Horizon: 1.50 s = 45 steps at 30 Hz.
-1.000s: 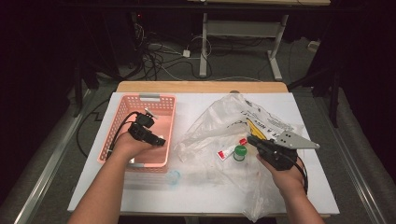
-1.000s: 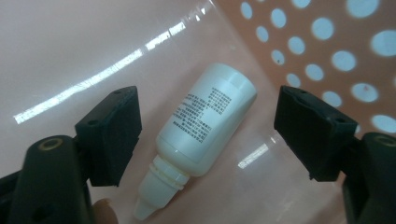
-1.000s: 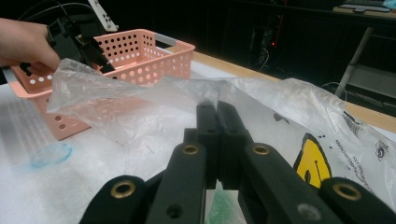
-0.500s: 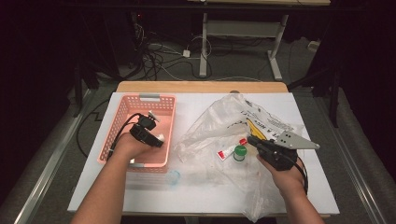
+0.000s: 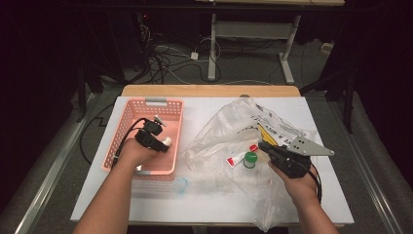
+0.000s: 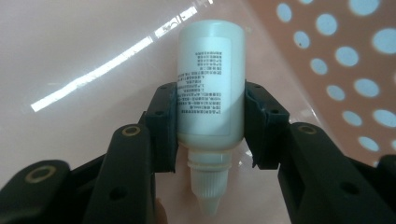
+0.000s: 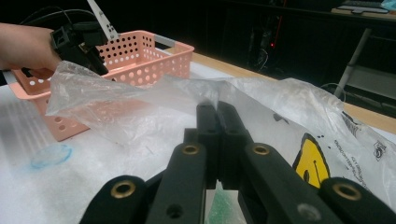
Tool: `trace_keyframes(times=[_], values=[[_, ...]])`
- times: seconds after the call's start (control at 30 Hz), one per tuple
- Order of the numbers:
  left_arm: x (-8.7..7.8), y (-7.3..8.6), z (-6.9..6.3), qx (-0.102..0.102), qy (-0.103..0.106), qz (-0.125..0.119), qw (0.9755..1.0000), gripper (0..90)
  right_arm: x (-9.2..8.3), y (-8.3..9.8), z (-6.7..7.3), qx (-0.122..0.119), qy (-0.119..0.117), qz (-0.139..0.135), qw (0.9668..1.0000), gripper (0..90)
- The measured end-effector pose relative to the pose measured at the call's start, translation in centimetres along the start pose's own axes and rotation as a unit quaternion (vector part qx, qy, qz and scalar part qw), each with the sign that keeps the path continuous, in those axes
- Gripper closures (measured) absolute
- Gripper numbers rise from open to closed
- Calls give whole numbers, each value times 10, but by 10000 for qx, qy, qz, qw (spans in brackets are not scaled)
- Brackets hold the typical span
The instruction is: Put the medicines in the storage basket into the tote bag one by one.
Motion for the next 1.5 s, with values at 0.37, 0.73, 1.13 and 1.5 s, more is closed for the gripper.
trace_keyframes(times=[0.37, 0.73, 1.13, 1.5], values=[[-32, -2, -4, -67, 47, -949, 9955, 582, 0, -1, -1, 1, 2, -34, 10000, 900], [-63, 6, -27, 61, 249, -1874, 9820, 582, 0, -2, 1, -15, 8, -45, 10000, 900], [-88, 30, -50, 89, 510, -2739, 9604, 582, 1, -1, 3, -43, 13, -31, 10000, 900], [-84, 56, -74, 183, 602, -3039, 9506, 582, 1, -1, 4, -57, 23, -25, 10000, 900]])
Point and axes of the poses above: each handheld gripper's, and its own axes: x roughly forward along the jaws, y roughly out of its underside, z roughly to its left, the point moved 6 cm from there along x, roughly forward along the jaws, and after that the axes turned 3 degrees about -z, right-handed, at the moved point
